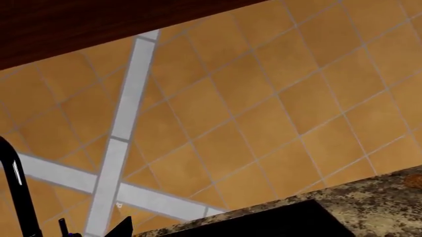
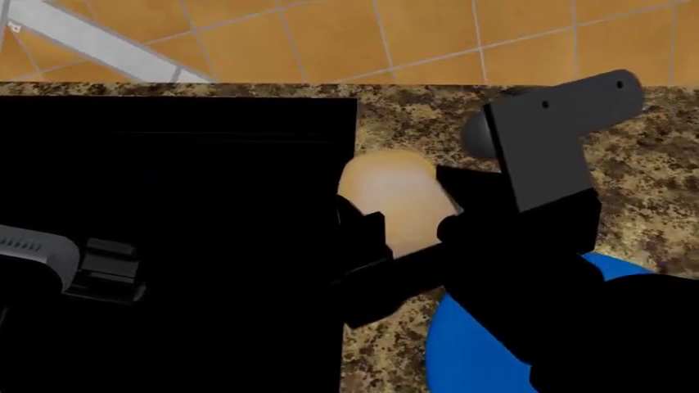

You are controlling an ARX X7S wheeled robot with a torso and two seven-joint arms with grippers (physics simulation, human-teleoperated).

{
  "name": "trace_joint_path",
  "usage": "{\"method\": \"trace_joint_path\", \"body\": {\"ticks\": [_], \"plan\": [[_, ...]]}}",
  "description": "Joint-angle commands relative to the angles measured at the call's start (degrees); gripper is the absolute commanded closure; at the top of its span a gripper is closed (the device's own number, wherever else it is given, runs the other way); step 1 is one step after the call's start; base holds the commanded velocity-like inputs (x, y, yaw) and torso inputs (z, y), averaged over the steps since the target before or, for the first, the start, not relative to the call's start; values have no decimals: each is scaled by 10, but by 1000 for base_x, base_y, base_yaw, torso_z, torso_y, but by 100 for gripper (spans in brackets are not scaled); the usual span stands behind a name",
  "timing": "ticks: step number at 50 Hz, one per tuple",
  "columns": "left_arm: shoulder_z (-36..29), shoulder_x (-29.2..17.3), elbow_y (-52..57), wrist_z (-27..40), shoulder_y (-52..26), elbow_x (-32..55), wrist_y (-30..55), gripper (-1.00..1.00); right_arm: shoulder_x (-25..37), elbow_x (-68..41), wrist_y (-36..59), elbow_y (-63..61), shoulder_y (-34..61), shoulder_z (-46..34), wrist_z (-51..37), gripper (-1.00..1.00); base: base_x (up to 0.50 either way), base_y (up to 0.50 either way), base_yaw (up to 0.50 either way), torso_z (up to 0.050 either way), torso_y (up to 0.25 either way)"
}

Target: Pick the chicken breast from the sink and place it on the plate located on the counter

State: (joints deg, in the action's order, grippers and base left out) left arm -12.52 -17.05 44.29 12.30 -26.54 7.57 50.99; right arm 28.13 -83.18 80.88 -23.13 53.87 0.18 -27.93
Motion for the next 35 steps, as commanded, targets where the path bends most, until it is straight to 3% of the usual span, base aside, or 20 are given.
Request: {"method": "trace_joint_path", "body": {"ticks": [1, 3, 4, 11, 24, 35], "plan": [[-3, 0, 2, -3, -6, 0, 5, -100, -1, 2, -71, -12, -8, 4, -30, 100, 0, 0, 0, 0, 0], [-3, 0, 2, -3, -6, 0, 5, -100, -1, 2, -71, -12, -8, 4, -30, 100, 0, 0, 0, 0, 0], [49, 132, -3, -208, 19, -224, -10, -100, 74, -42, -190, -7, 2, -99, -49, 100, 0, 0, 0, 0, 0], [50, 129, -1, -205, 12, -216, -2, -100, 94, -119, -165, -3, 23, -100, -115, 100, 0, 0, 0, 0, 0], [38, 125, 12, -195, 5, -208, 12, -100, 212, -310, -163, -34, 29, -86, -268, 100, 0, 0, 0, 0, 0], [37, 120, 3, -184, 6, -198, 4, -100, 265, -346, -167, -32, 2, -87, -306, 100, 0, 0, 0, 0, 0]]}}
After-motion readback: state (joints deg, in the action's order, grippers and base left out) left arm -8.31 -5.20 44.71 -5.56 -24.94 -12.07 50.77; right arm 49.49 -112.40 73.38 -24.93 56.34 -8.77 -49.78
